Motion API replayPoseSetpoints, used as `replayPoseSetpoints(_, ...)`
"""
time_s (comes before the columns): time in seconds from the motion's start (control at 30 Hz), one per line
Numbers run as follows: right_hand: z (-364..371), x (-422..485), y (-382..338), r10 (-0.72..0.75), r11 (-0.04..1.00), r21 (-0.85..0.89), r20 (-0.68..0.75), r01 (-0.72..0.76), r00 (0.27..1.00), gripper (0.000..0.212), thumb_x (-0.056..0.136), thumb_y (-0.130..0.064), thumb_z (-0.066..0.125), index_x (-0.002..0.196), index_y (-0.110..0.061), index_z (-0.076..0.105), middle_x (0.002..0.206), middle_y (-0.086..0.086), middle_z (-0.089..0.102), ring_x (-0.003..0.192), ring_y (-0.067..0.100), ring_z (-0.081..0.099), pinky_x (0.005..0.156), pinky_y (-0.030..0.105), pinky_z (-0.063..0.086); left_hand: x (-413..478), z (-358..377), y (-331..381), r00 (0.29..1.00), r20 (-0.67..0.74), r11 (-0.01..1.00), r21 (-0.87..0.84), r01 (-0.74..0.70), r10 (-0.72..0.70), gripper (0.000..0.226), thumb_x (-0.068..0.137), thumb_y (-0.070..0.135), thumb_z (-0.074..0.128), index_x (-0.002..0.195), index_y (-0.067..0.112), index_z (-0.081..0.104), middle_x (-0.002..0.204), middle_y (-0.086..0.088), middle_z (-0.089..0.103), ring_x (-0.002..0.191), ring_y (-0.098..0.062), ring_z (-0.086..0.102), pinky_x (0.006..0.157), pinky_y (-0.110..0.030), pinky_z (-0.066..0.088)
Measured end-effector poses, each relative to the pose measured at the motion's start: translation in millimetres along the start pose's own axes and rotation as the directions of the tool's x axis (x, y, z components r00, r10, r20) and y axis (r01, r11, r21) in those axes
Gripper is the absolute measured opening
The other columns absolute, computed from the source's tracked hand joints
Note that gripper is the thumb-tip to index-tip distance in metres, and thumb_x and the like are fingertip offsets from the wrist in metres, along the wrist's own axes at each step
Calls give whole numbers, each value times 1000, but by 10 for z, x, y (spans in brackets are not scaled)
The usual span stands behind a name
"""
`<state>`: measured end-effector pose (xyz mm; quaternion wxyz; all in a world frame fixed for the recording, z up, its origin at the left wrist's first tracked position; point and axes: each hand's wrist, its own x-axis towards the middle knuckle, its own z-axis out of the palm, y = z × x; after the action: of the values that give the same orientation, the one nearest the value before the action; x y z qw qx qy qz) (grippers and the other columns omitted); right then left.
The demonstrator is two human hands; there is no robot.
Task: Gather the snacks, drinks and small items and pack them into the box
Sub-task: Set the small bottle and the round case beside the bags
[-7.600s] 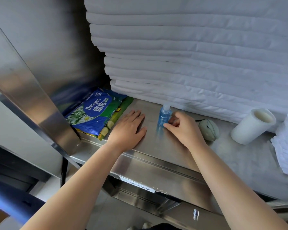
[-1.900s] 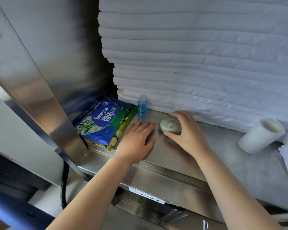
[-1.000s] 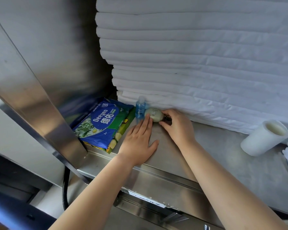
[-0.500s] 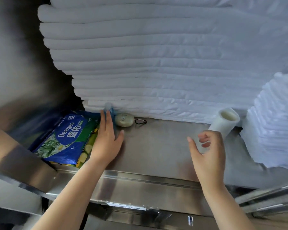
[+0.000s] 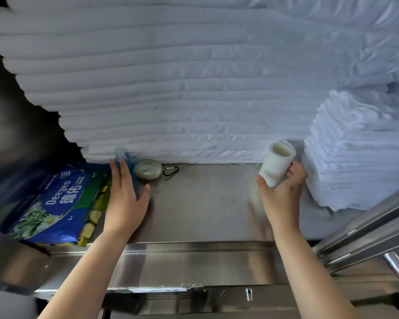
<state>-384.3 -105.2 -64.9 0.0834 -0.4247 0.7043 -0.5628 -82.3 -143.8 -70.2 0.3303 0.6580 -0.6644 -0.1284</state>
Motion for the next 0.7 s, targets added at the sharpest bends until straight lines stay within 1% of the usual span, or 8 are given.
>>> replayPoseSetpoints(0.1, 50, 98, -4, 75, 990, 119, 14, -76, 997, 65, 74, -14, 74, 124, -12, 33, 117, -8, 41, 105, 9, 47, 80, 26, 42, -52, -35, 31, 1000, 2, 1000, -10, 0, 0, 84, 92, 28, 54, 150, 15, -5, 157, -3, -14, 144, -23, 2, 111, -30, 14)
replayPoseSetpoints(0.2, 77, 178, 8, 111, 986, 119, 41, -115, 993, 60, 75, -18, 74, 120, -11, 35, 112, -3, 49, 98, 14, 53, 72, 18, 44, -148, -70, 87, 998, -60, 1000, -9, -17, 17, 84, 90, 24, 58, 149, 8, 0, 157, -8, -7, 145, -24, 0, 116, -43, 16)
replayPoseSetpoints(0.27, 96, 189, -20, 103, 989, 100, 68, -109, 992, 50, 76, -20, 73, 112, -16, 39, 99, -11, 51, 89, 10, 55, 60, 8, 40, -244, -76, 168, 982, -142, 992, -6, -126, 124, 81, 90, 25, 57, 149, 6, 5, 156, -7, -2, 145, -21, 0, 115, -45, 16)
replayPoseSetpoints(0.33, 137, 160, -81, 71, 993, 83, 141, -83, 987, 39, 75, -19, 72, 100, -22, 42, 92, -11, 52, 83, 6, 56, 57, 11, 40, -315, -52, 277, 946, -165, 958, -22, -285, 277, 76, 89, 29, 50, 149, 5, 9, 155, -6, 5, 145, -21, 4, 115, -41, 16)
replayPoseSetpoints(0.43, 230, 61, -184, 21, 991, 115, 320, -61, 947, 36, 73, -18, 74, 89, -33, 46, 92, -11, 58, 81, -2, 59, 57, 12, 44, -361, 33, 429, 914, -79, 906, -122, -406, 399, 75, 89, 28, 50, 149, 14, 7, 156, 2, 6, 144, -15, 8, 114, -39, 22)
replayPoseSetpoints(0.53, 319, -64, -292, 41, 983, 135, 501, -124, 864, 45, 70, -24, 78, 96, -41, 45, 102, -16, 59, 86, -9, 58, 65, 13, 44, -375, 88, 531, 907, 81, 885, -271, -379, 413, 83, 90, 26, 57, 149, 31, -2, 152, 28, -4, 142, -10, 14, 101, -46, 42)
replayPoseSetpoints(0.6, 362, -124, -334, 27, 985, 122, 597, -124, 802, 50, 68, -30, 77, 101, -48, 44, 106, -19, 60, 90, -7, 59, 71, 15, 46, -364, 139, 561, 906, 158, 883, -340, -323, 392, 83, 90, 37, 55, 146, 39, -6, 148, 36, -6, 142, -6, 14, 107, -37, 35)
replayPoseSetpoints(0.7, 398, -162, -375, -3, 986, 120, 718, -120, 696, 59, 66, -31, 72, 111, -54, 42, 104, -25, 61, 93, -7, 60, 80, 22, 48, -312, 198, 604, 922, 235, 874, -452, -176, 308, 80, 86, 52, 51, 143, 45, -5, 147, 36, 0, 138, 9, 5, 107, -7, 13)
